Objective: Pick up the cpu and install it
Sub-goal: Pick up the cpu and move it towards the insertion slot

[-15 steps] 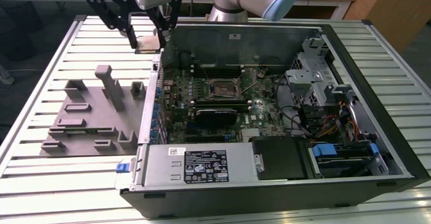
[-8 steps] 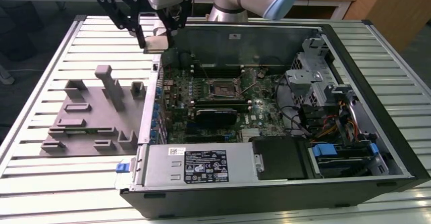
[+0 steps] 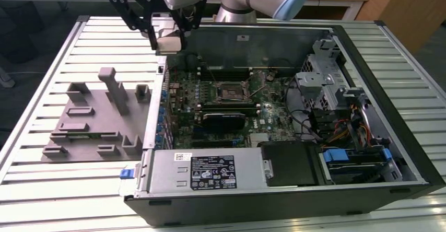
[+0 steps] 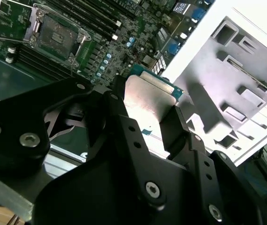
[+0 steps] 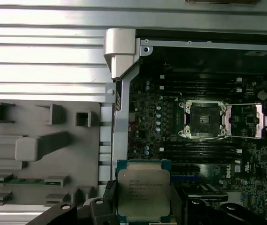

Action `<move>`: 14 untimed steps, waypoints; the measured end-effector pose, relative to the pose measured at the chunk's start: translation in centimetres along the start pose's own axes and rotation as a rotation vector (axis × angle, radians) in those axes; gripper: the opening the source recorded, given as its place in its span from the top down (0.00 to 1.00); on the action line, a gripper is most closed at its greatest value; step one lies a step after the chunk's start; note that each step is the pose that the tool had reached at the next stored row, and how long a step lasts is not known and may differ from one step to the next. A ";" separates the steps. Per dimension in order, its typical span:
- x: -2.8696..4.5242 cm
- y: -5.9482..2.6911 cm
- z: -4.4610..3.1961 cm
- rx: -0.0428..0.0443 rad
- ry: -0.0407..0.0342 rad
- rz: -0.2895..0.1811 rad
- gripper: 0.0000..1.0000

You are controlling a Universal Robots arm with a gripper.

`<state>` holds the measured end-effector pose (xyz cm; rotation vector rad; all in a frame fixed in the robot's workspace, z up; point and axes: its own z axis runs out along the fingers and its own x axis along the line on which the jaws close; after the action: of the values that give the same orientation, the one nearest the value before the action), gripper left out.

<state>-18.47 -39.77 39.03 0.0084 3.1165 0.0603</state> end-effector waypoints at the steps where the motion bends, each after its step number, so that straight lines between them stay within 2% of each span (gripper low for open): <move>1: -0.14 0.01 0.00 0.0000 0.0000 0.000 0.46; 9: -1.06 0.06 0.10 0.0000 0.0000 0.000 0.46; 14: -1.66 0.07 0.55 0.0000 0.0000 0.000 0.46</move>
<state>-16.80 -39.69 38.53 0.0084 3.1165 0.0603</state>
